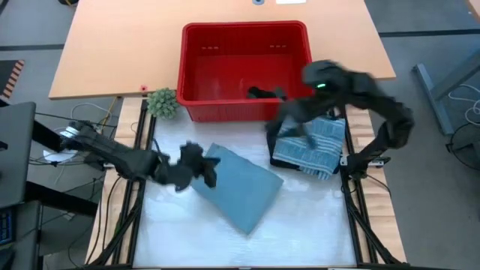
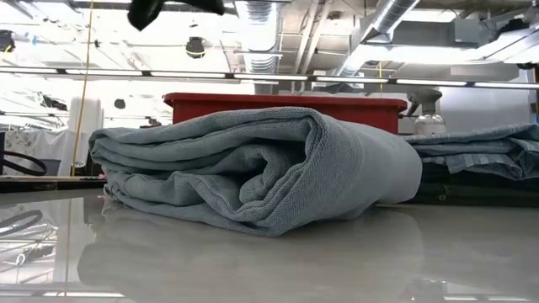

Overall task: Fold Laundry from Bin
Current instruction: Fold the blue pants

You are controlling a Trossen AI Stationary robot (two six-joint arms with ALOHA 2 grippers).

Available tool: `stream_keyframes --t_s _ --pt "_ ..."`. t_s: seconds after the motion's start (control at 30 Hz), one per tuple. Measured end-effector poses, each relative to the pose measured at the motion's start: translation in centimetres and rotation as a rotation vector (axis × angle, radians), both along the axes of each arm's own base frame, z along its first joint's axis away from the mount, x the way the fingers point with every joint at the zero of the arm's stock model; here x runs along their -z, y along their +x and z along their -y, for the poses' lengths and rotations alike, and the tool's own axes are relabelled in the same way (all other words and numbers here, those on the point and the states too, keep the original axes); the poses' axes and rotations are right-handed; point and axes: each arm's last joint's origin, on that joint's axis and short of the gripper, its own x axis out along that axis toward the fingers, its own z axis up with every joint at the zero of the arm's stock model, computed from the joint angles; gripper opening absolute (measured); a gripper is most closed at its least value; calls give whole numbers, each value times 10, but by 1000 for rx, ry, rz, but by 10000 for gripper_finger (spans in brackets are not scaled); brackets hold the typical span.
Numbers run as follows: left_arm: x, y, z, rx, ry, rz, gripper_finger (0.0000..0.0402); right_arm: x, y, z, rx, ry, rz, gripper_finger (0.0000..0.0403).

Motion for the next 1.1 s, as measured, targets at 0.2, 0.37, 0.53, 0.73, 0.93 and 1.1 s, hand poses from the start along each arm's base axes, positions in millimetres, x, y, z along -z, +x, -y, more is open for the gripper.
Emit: stream_keyframes --t_s 0.2,0.37,0.53,0.73,0.93,1.1 --pt "-31 -1 -49 382 -93 84 0 -24 -72 -25 -163 308 -93 118" --pt "-34 -7 -83 600 -208 93 0 -12 -85 -55 143 300 -134 97" --pt "-33 -12 -100 800 -287 95 0 43 -64 -101 503 328 -106 71" --pt "-24 -16 -107 924 -357 83 0 126 -19 -153 700 671 110 28" --pt "1 -17 -105 994 -369 56 0 204 24 -189 776 815 269 15" --pt "34 -18 -104 1035 -397 53 0 256 41 -212 901 914 278 19"
